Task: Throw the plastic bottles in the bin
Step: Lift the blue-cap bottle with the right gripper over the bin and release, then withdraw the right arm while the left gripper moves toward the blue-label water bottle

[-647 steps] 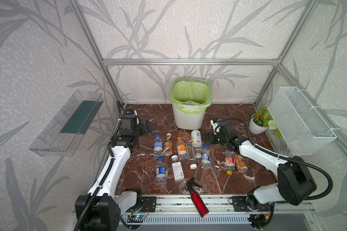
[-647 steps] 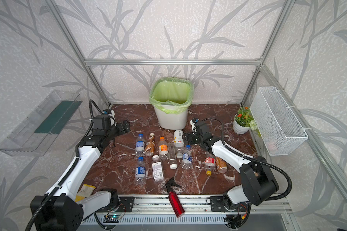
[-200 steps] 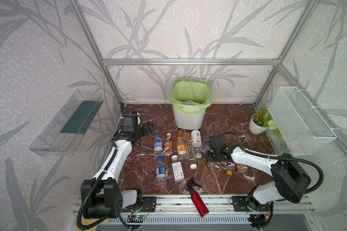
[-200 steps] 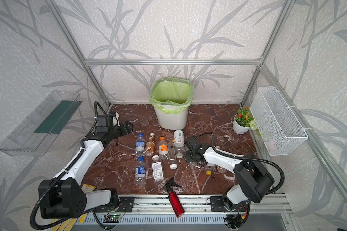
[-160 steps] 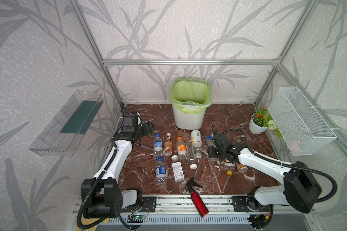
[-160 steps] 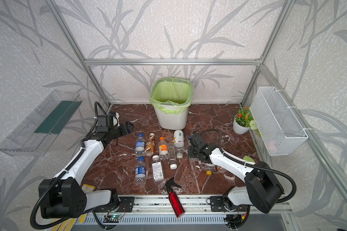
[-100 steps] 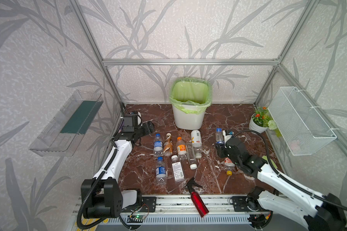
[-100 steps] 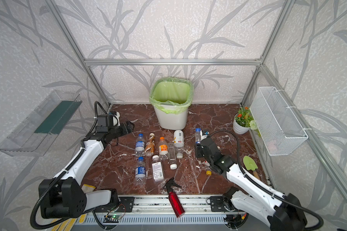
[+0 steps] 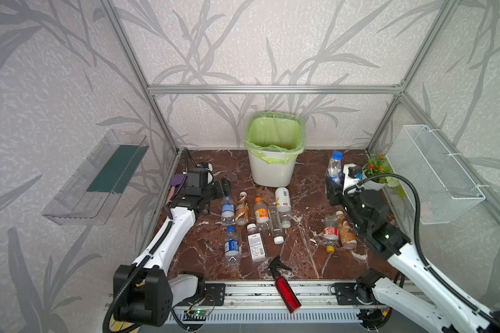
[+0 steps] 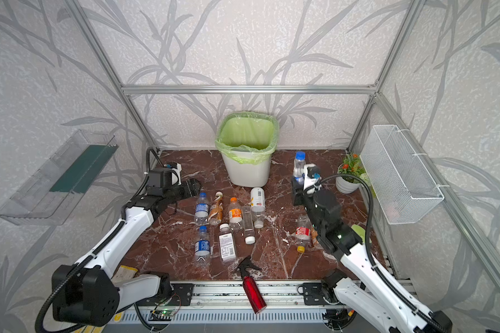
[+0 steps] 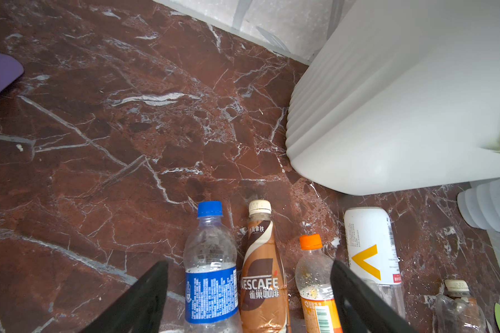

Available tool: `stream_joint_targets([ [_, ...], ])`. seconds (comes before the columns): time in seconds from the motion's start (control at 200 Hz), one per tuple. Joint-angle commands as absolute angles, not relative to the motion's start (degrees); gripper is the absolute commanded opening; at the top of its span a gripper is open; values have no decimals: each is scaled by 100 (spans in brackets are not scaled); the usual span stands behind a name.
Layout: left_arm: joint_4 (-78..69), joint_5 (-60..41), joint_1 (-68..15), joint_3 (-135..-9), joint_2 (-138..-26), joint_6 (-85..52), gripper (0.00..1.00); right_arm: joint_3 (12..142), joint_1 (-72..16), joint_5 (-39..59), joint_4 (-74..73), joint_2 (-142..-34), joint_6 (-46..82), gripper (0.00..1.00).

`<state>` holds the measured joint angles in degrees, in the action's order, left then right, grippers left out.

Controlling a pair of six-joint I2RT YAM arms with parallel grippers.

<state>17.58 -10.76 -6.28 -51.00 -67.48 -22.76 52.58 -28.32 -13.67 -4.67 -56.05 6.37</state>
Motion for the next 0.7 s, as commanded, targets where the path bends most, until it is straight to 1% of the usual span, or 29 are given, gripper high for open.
stream_joint_targets([
  [0.0, 1847, -719, -703, -4904, -6433, -2477, 87, 7610, -2607, 216, -937, -7372, 553, 41],
  [0.03, 1869, -724, -704, -4867, -6409, -2496, 87, 8412, -2610, 543, -410, -7919, 533, 45],
  [0.075, 1951, -736, -710, -4873, -6399, -2522, 87, 9858, -2585, 1063, 490, -8577, 469, 58],
  [0.115, 2024, -721, -720, -4870, -6385, -2552, 87, 10605, -2579, 1189, 1186, -8965, 354, 70],
  [0.135, 2044, -703, -723, -4854, -6362, -2569, 87, 10732, -2571, 1153, 1307, -9012, 349, 78],
  [0.155, 2057, -699, -729, -4824, -6343, -2589, 87, 10709, -2552, 1041, 1277, -8982, 385, 84],
  [0.205, 2019, -686, -734, -4736, -6277, -2634, 87, 10039, -2461, 767, 606, -8645, 478, 100],
  [0.235, 1988, -675, -738, -4673, -6251, -2654, 87, 9553, -2338, 705, 253, -8363, 576, 99],
  [0.315, 1969, -686, -738, -4614, -6299, -2689, 88, 8747, -2034, 673, -102, -7706, 799, 99],
  [0.455, 1995, -754, -760, -4646, -6473, -2763, 88, 7808, -1925, 447, -59, -6718, 603, 99],
  [0.58, 1910, -722, -784, -4540, -6543, -2814, 89, 6978, -1830, 256, 186, -6178, 621, 99],
  [0.695, 1901, -662, -806, -4417, -6647, -2864, 89, 6121, -1556, 329, 390, -5937, 1003, 99],
])
